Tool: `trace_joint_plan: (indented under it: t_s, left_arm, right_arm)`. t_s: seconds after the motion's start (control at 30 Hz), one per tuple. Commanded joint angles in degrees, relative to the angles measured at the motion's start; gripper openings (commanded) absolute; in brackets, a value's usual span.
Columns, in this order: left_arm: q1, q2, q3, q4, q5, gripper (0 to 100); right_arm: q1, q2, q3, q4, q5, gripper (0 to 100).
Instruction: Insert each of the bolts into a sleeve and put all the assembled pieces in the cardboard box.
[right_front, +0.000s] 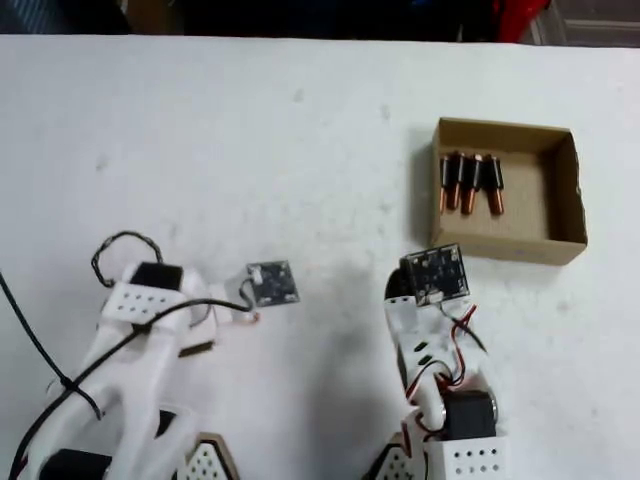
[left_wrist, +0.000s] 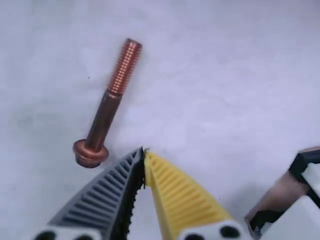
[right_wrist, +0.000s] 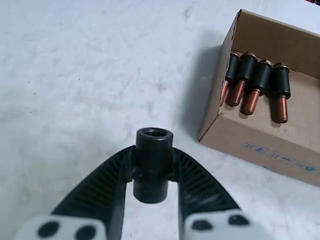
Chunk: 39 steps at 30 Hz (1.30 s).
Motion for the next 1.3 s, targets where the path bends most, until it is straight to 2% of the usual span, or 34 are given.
trace_joint_plan:
  t_s: [0.0, 0.07, 0.27, 0.9, 1.13, 1.27]
  left_arm:
    - [-0.1, -1.2, 1.1, -3.3, -5.5, 2]
    - [-0.9, -1.2, 1.8, -4.3, -7.8, 2]
    - [-3.0, -1.2, 2.1, -7.6, -8.5, 2]
    - [-3.0, -0.7, 2.1, -8.3, -8.5, 2]
    - [-3.3, 9.1, 1.5, -15.9, -8.2, 2]
    - [-5.8, 12.4, -3.0, -15.4, -8.4, 2]
  right_arm:
    - [0.7, -0.6, -0.3, -1.3, -0.1, 1.5]
    - [0.7, -0.6, -0.3, -1.3, -0.1, 1.5]
    - [0.7, -0.6, -0.3, -1.3, -0.1, 1.5]
    - [0.7, -0.6, -0.3, -1.3, -0.1, 1.5]
    - [2.1, -0.6, -0.3, -1.2, -0.1, 1.5]
    - [2.3, -0.6, -0.3, -1.2, -0.1, 1.5]
